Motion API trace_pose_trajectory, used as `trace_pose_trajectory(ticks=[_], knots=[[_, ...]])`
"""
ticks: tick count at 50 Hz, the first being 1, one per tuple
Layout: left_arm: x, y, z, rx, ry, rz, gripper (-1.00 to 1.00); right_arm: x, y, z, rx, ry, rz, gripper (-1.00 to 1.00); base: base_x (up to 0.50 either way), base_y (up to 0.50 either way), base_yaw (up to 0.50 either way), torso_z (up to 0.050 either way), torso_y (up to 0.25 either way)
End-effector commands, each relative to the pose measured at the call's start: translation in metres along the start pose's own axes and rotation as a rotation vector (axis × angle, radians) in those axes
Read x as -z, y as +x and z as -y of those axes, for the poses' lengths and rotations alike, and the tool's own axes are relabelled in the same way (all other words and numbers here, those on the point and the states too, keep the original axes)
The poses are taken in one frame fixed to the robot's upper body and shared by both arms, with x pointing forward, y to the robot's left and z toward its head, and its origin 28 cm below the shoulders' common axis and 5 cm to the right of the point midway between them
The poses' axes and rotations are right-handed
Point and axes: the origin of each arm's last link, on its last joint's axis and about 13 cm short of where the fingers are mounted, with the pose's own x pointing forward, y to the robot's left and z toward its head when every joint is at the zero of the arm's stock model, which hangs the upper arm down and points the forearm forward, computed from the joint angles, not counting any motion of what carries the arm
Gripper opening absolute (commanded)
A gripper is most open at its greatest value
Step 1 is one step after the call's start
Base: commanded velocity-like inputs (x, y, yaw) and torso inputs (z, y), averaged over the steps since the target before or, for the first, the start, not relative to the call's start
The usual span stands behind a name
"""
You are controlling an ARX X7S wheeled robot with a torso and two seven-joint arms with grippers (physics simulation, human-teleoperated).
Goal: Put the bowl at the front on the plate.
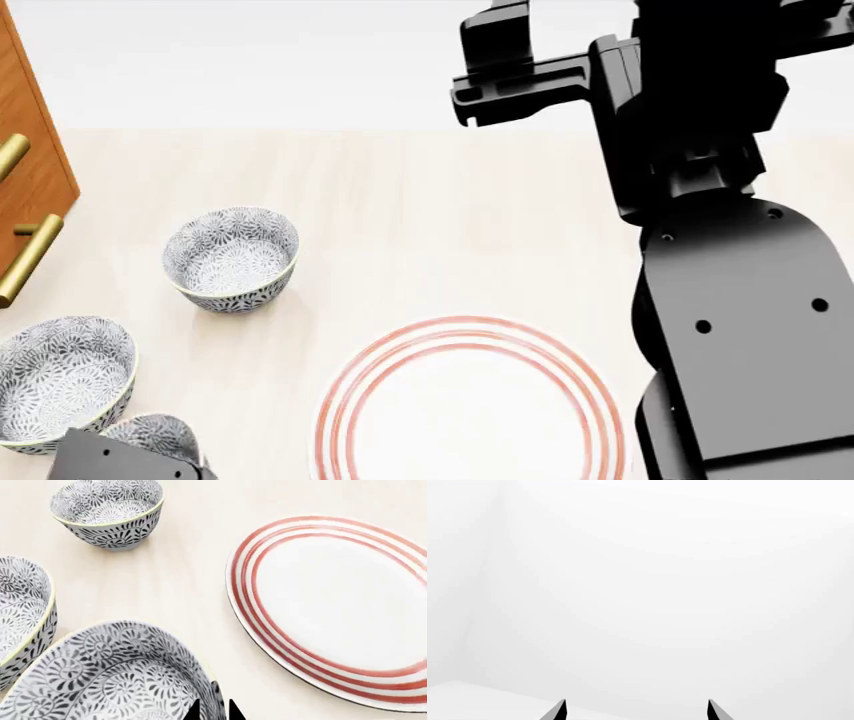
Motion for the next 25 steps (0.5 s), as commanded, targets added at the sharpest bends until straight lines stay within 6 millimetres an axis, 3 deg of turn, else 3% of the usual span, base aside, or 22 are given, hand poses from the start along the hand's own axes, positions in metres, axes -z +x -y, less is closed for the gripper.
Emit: trace_pose_trajectory(ticks=[1,12,25], knots=[[-0.011,-0.006,0.009,0.072,0.144,0.149,-1.0,0.002,0.002,-0.001,-0.005,-0.001,0.0,1.0,0.0,0.0,0.0,0.0,0.0],[-0.019,-0.008,0.007,0.055,0.261,0.255,-1.0,0.004,0.002,-0.002,-0.01,0.001,0.004,1.0,0.0,0.0,0.0,0.0,0.0],[-0.054,0.005,-0.015,0.049,0.467,0.378,-1.0,0.006,0.001,-0.003,-0.006,0.005,0.005,1.0,0.0,0.0,0.0,0.0,0.0]])
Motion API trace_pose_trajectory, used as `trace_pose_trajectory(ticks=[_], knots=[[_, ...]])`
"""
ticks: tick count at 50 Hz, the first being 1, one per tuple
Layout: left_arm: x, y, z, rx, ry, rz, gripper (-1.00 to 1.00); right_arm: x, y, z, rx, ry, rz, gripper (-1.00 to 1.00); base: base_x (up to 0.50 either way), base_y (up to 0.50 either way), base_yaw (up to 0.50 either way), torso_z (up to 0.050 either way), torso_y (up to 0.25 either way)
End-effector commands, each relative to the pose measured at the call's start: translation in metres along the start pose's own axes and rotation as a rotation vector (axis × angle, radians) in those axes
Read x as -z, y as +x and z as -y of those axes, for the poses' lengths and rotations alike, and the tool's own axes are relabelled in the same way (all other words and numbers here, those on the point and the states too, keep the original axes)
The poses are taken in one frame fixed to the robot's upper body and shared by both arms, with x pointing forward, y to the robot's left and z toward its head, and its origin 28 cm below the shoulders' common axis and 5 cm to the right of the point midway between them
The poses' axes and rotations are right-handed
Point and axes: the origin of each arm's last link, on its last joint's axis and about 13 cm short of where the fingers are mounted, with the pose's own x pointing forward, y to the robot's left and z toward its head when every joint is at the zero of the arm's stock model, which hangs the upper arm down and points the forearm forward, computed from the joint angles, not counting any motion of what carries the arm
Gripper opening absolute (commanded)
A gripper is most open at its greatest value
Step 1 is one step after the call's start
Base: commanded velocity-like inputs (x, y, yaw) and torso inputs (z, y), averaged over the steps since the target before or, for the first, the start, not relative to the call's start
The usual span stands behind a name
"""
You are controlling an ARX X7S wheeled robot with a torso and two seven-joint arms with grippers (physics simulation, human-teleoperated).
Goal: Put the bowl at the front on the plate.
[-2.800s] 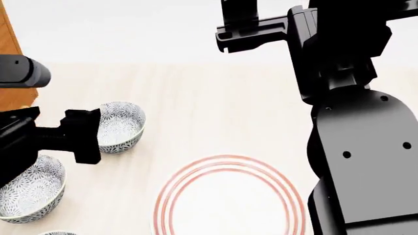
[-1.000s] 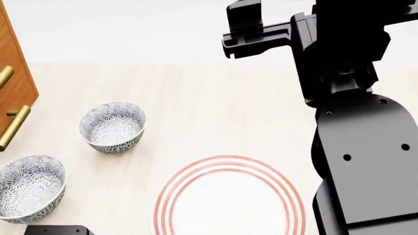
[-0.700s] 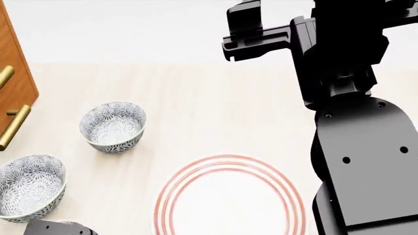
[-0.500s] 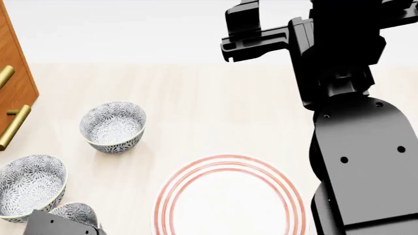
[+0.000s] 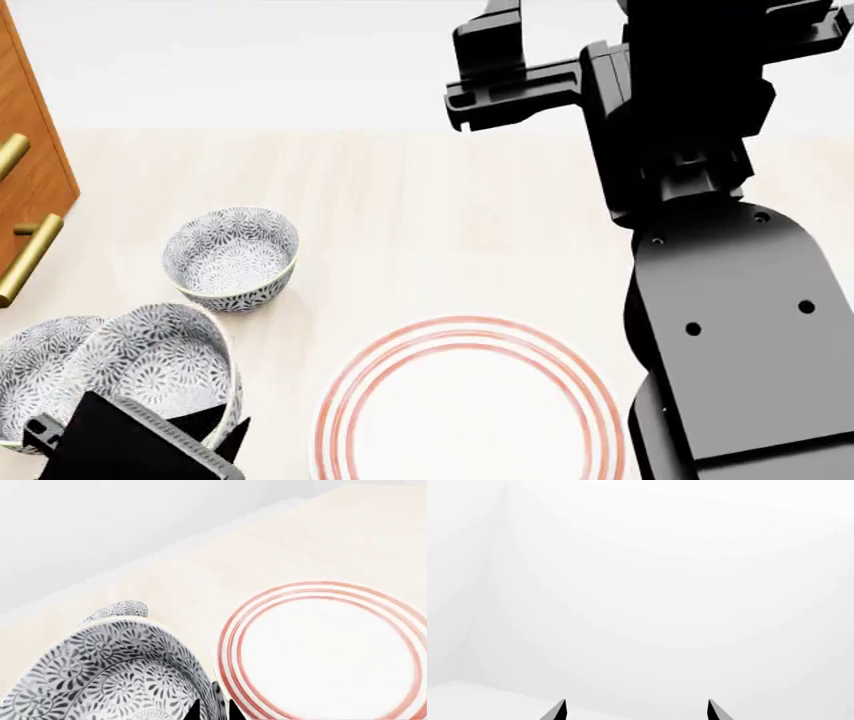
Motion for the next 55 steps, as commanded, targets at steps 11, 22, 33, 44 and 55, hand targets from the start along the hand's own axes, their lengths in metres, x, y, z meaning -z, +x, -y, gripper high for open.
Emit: trace_pose_trajectory(ticks=[11,22,33,44,55], knots=[[-0.049,0.03,-0.039,0.111,0.295,0.178,-1.0,0.002,-0.003,0.0,0.0,0.012,0.006,1.0,0.0,0.0,0.0,0.0,0.0],[-0.072,0.063,-0.061,0.227,0.372,0.267,-1.0,0.0,-0.005,0.002,0.002,0.038,0.024,1.0,0.0,0.0,0.0,0.0,0.0],[-0.073,0.107,-0.068,0.422,0.372,0.305,-1.0,0.006,-0.006,0.002,0.006,0.056,0.024,1.0,0.0,0.0,0.0,0.0,0.0],[-0.071,0.152,-0.074,0.493,0.381,0.343,-1.0,0.003,-0.007,0.002,-0.006,0.056,0.034,1.0,0.0,0.0,0.0,0.0,0.0],[-0.069,0.187,-0.054,0.682,0.409,0.346,-1.0,0.001,-0.007,0.003,-0.019,0.039,0.041,1.0,0.0,0.0,0.0,0.0,0.001]])
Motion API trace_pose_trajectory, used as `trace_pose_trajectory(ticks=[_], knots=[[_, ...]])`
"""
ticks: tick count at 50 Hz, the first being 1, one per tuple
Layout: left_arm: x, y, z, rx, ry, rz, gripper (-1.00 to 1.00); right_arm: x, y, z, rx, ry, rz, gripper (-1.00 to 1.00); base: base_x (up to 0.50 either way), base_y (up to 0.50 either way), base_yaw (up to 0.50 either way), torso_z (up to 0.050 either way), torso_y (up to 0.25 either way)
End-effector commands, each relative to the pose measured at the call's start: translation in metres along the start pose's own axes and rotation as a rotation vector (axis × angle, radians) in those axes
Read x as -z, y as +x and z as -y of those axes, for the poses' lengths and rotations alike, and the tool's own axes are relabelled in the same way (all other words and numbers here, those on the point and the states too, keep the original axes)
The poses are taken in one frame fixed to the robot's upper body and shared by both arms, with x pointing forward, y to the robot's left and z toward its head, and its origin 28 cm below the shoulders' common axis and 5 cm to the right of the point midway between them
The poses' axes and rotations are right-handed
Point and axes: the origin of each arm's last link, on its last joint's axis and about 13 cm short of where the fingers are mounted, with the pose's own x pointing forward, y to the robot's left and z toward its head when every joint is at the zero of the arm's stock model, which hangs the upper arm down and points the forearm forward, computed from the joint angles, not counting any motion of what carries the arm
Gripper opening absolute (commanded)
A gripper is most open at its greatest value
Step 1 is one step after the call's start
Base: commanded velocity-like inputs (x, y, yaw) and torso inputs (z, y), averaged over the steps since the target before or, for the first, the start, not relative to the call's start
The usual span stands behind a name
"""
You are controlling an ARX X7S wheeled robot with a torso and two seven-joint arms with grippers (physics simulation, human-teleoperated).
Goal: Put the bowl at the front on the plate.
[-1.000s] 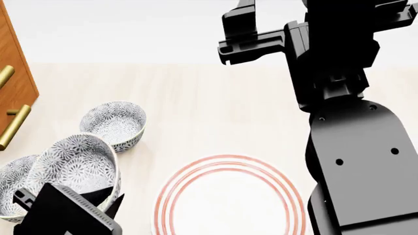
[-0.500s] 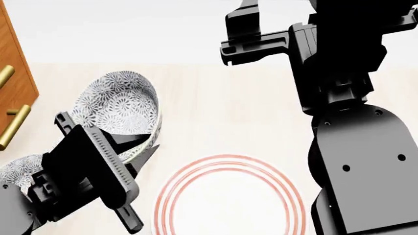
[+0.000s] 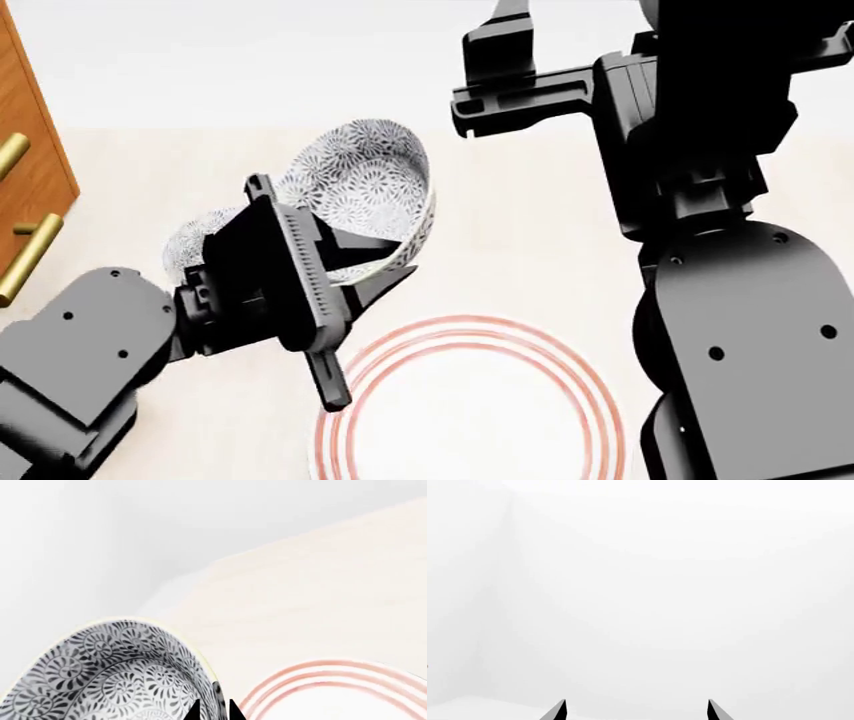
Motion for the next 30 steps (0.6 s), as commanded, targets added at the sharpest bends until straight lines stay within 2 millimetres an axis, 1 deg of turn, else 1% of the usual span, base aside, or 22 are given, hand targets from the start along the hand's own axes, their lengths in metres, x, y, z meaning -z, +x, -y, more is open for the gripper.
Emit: trace_pose_trajectory(ticks=[1,10,13,19,24,30], knots=[[0.003,0.034,0.001,0.165,0.04,0.052,-1.0,-0.002,-0.001,0.001,-0.01,-0.017,0.008,1.0,0.0,0.0,0.0,0.0,0.0],[0.001,0.043,0.011,0.246,0.048,0.042,-1.0,-0.001,-0.004,0.004,0.0,-0.02,0.01,1.0,0.0,0.0,0.0,0.0,0.0],[0.007,0.043,0.015,0.269,0.041,0.013,-1.0,0.0,-0.004,0.004,0.001,-0.024,0.009,1.0,0.0,0.0,0.0,0.0,0.0],[0.021,0.043,0.029,0.357,0.035,-0.071,-1.0,0.002,-0.003,0.003,-0.001,-0.026,0.009,1.0,0.0,0.0,0.0,0.0,0.0],[0.023,0.042,0.029,0.363,-0.01,-0.117,-1.0,0.005,-0.002,0.004,0.001,-0.034,0.007,1.0,0.0,0.0,0.0,0.0,0.002],[0.019,0.043,0.024,0.381,-0.014,-0.175,-1.0,0.01,-0.002,0.004,0.004,-0.039,0.005,1.0,0.0,0.0,0.0,0.0,0.0]])
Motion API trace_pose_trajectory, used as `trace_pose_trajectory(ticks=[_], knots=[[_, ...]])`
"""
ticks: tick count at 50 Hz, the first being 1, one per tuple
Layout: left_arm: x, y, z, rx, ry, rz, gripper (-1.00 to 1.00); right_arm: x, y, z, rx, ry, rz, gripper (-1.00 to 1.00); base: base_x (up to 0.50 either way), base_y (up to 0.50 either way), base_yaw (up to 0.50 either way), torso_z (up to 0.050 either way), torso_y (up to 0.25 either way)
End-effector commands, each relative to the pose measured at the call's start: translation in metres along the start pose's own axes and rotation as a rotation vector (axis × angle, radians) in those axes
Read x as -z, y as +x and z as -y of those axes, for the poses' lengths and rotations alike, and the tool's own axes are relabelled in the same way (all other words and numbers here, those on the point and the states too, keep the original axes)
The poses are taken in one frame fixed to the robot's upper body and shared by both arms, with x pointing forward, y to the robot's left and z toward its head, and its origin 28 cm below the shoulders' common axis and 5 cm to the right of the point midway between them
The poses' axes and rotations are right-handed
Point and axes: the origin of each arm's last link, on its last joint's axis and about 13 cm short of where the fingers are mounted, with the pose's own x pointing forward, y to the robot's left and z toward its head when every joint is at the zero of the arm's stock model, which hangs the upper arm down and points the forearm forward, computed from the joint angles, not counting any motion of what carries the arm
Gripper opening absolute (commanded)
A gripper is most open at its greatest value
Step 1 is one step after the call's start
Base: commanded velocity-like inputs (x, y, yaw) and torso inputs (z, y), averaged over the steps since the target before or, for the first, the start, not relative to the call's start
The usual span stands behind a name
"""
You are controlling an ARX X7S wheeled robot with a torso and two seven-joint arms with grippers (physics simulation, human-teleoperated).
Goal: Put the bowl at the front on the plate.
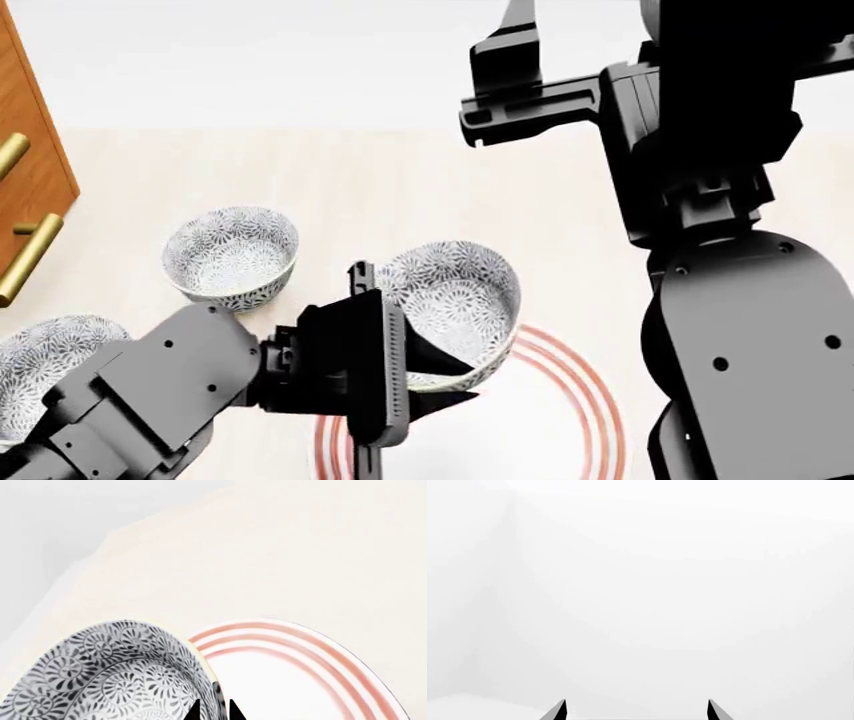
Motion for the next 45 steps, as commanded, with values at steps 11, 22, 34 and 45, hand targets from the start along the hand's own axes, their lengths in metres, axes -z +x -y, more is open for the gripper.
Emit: trace_pose_trajectory(ticks=[11,22,34,45], knots=[[-0.003,0.005,0.001,0.123,-0.034,-0.123,-1.0,0.013,0.001,0.003,0.015,-0.019,-0.008,1.0,0.0,0.0,0.0,0.0,0.0],[-0.009,0.009,0.001,0.167,-0.018,-0.095,-1.0,0.019,0.002,0.002,0.011,-0.026,-0.017,1.0,0.0,0.0,0.0,0.0,0.001],[-0.014,0.014,0.002,0.187,-0.004,-0.041,-1.0,0.024,0.002,0.005,0.025,-0.043,-0.028,1.0,0.0,0.0,0.0,0.0,0.0],[-0.007,0.017,0.01,0.224,-0.022,-0.068,-1.0,0.025,0.001,0.005,0.027,-0.041,-0.027,1.0,0.0,0.0,0.0,0.0,0.001]])
